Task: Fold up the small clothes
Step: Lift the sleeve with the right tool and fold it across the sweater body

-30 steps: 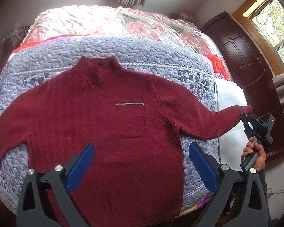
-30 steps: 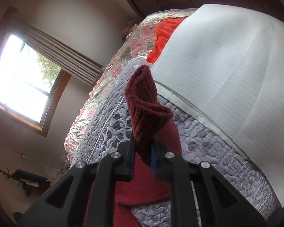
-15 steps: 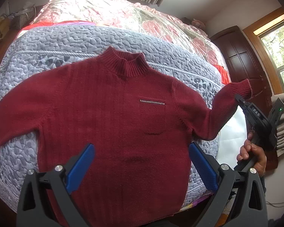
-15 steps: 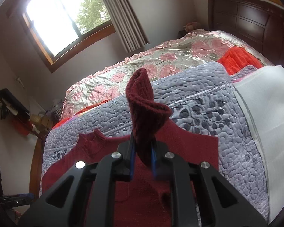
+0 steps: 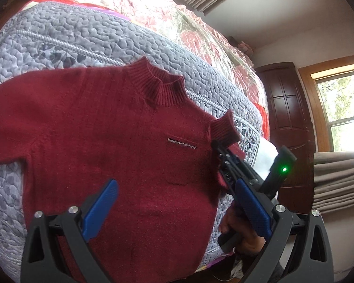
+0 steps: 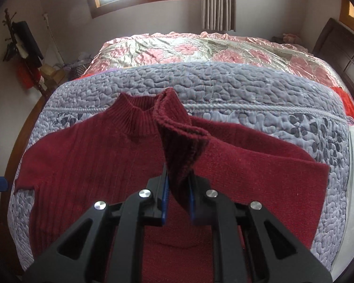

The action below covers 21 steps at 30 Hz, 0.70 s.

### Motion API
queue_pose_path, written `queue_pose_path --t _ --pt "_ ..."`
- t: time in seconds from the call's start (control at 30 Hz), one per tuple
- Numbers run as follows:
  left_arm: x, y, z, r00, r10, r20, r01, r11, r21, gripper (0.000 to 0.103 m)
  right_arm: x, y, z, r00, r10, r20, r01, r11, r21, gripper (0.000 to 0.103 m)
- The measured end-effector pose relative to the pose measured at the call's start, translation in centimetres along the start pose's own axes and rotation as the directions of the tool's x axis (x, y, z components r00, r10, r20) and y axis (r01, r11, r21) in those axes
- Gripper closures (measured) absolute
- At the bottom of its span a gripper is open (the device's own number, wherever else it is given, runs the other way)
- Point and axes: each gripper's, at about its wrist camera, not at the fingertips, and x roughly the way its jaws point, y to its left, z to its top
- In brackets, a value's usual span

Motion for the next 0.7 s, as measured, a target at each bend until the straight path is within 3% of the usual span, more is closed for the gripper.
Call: queue_pose_path --t 0.23,0.33,0.4,0.6,0.7 --pt "1.8 3.0 1.7 0.998 -0.066 -0.008 0.065 0.993 -0.097 0.004 5.5 4.3 -2.0 0.996 -0.007 -0.090 0.000 0.997 -0.081 0.090" --pt "3.1 4.2 2.4 0.994 -0.110 -0.017 0.106 0.985 -0.133 0.004 7.1 5.4 -2.8 0.994 -0.015 -0.109 0.004 0.995 -0.101 0.084" --pt "4.4 4.9 2.9 0.988 -0.151 -0.033 0.144 0.976 -0.163 0.004 7.8 5.6 -3.2 0.992 -0.011 -0.127 -0.002 0.994 -0.107 0.073" --pt "9.4 6.0 4.0 0.968 -0.235 -0.091 0.207 0.947 -0.245 0.004 5.4 5.4 -4.7 0.992 0.028 -0.127 -0.041 0.994 -0.102 0.053" --pt "12.4 6.2 4.4 0.951 -0.284 -0.124 0.241 0.929 -0.282 0.004 2.9 4.3 -6.3 0.989 0.054 -0.137 -0.062 0.996 -0.057 0.050"
